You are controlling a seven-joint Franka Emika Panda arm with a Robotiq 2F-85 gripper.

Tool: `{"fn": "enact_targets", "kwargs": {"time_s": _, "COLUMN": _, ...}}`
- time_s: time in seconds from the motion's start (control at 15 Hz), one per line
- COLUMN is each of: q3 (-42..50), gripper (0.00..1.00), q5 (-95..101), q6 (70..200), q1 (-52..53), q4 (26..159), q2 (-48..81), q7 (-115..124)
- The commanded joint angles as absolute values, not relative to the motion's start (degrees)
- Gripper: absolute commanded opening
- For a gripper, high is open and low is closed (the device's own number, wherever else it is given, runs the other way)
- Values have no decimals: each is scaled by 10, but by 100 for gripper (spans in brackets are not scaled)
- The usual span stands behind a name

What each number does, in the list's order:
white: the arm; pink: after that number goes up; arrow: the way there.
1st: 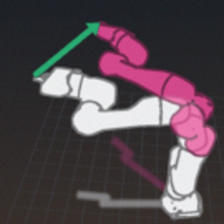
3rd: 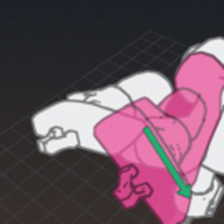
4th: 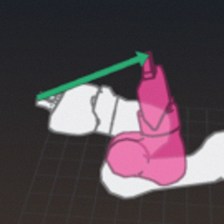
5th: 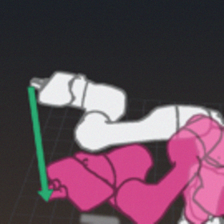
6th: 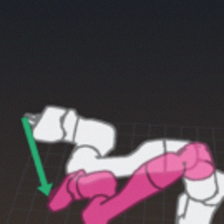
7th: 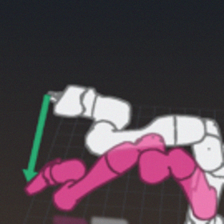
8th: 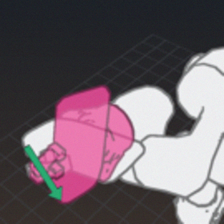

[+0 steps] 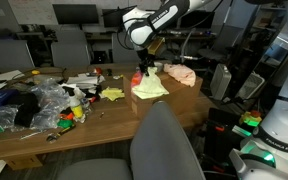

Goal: Hang the shirts that are on the box on the back of the chair

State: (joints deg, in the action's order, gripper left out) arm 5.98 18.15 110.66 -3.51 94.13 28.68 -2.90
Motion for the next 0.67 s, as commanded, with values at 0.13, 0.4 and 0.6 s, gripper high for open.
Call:
{"fn": "enact_targets", "kwargs": {"time_s": 0.13, "q3": 74, "gripper": 100, "q5": 179, "q6": 1144, "q1": -44, "q4": 897, "q2": 311, "q7": 8}}
{"fn": "enact_targets", "kwargs": {"time_s": 0.4, "q3": 73, "gripper": 100, "q5": 153, "q6": 1160, "q1": -63, "q4": 917, "q2": 305, "q7": 11}}
{"fn": "enact_targets", "kwargs": {"time_s": 0.6, "q3": 68, "gripper": 100, "q5": 124, "q6": 1165, "q1": -76, "q4": 926, "q2": 310, "q7": 3}}
